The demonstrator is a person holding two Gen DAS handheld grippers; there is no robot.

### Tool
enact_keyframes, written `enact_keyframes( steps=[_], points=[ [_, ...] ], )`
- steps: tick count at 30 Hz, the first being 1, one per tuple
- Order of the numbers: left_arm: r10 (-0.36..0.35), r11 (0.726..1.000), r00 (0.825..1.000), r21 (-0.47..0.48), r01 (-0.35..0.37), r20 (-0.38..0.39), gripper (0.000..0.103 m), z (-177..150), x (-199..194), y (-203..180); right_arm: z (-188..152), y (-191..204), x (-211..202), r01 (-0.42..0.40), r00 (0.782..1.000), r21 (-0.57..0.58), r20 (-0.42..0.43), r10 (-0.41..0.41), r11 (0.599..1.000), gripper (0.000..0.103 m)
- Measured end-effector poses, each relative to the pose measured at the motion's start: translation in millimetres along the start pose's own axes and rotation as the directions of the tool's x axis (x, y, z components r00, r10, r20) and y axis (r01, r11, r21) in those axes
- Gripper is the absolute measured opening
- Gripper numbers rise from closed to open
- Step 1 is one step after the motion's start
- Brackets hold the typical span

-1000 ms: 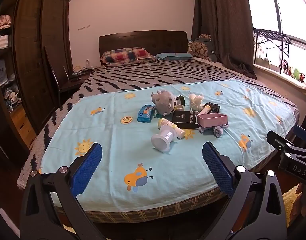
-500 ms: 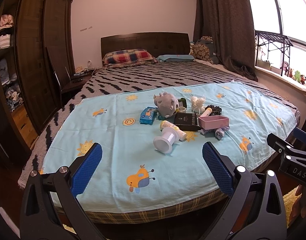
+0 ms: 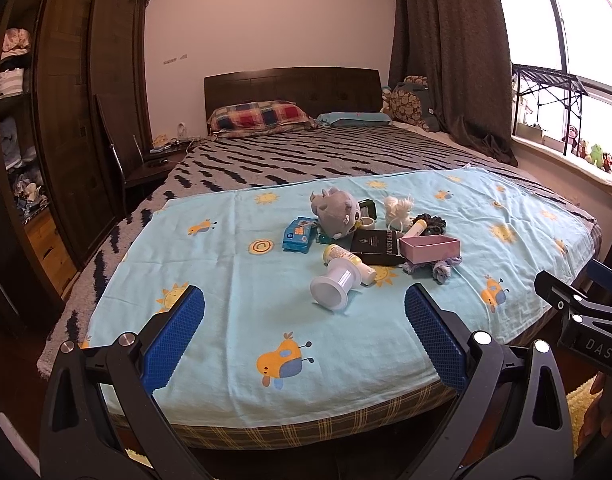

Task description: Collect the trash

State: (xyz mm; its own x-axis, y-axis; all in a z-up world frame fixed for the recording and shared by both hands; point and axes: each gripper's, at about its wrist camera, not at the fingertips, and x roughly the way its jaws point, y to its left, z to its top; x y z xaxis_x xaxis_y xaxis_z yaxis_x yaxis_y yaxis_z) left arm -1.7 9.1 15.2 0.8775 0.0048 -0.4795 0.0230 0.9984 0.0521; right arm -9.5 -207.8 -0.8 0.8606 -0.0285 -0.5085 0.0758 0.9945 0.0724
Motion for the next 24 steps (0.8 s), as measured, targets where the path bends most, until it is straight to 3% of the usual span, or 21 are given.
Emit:
enact_keyframes(
  steps=[24],
  points=[
    [0.015,1.000,1.000,-0.013,-0.015,-0.007,0.095,-3,9,7,-1,-1,11,-0.055,0.998,-0.002,0.009,0.055,0.998,0.100]
  ],
)
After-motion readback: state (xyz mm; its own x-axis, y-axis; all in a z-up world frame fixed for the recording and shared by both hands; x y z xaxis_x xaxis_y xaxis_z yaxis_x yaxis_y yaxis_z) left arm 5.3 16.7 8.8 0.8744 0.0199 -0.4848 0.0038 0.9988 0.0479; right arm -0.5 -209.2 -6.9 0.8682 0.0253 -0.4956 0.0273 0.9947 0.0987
